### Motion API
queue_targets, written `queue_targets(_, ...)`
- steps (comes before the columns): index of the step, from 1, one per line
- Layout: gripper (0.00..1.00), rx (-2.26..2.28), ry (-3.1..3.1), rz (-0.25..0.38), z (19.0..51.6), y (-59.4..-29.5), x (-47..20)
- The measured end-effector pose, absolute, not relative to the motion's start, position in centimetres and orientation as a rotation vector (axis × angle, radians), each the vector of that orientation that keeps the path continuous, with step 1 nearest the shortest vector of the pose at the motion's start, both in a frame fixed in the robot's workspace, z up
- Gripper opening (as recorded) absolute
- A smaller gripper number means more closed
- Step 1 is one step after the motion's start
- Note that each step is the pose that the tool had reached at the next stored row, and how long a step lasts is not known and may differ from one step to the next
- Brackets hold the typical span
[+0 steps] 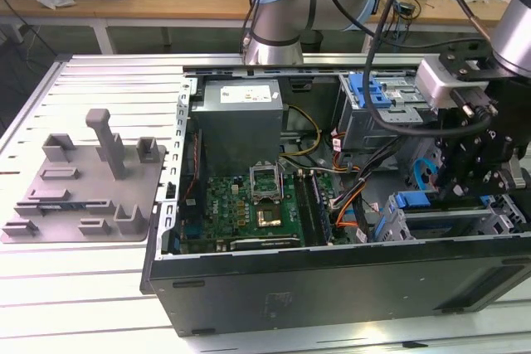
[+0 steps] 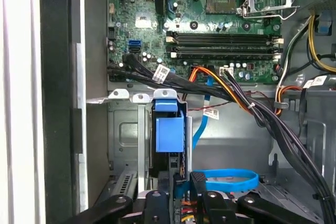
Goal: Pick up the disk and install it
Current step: 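Insert the second disk wire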
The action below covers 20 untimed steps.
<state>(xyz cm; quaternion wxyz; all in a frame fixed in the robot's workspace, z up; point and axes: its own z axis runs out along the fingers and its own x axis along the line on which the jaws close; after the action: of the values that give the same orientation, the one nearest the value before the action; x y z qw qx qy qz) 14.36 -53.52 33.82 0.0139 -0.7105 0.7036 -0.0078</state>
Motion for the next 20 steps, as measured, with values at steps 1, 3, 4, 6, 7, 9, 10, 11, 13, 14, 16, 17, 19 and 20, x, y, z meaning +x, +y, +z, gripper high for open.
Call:
queue_targets(1, 0.30, -2.212, 2.191, -0.024, 33.9, -53.5, 14.3)
queue_targets(3, 0.30, -2.212, 2.191, -0.024, 34.3, -53.4, 14.1)
queue_targets(4, 0.30, -2.213, 2.191, -0.024, 34.5, -53.3, 14.0)
queue_targets(6, 0.30, -2.212, 2.191, -0.024, 34.9, -53.1, 13.8)
queue_targets(7, 0.30, -2.212, 2.191, -0.024, 35.2, -53.0, 13.7)
queue_targets(9, 0.30, -2.212, 2.190, -0.025, 35.7, -52.9, 13.5)
queue_targets(10, 0.30, -2.212, 2.190, -0.025, 35.9, -52.8, 13.3)
queue_targets(11, 0.30, -2.212, 2.190, -0.026, 36.3, -52.7, 13.1)
queue_targets(13, 0.30, -2.211, 2.190, -0.027, 36.8, -52.5, 12.6)
queue_targets(14, 0.30, -2.211, 2.189, -0.028, 37.1, -52.4, 12.3)
queue_targets(16, 0.30, -2.211, 2.189, -0.031, 37.3, -52.4, 11.6)
queue_targets(17, 0.30, -2.211, 2.189, -0.032, 37.4, -52.4, 11.3)
queue_targets(19, 0.30, -2.210, 2.189, -0.034, 37.5, -52.4, 10.8)
queue_targets(20, 0.30, -2.210, 2.188, -0.037, 37.6, -52.3, 10.5)
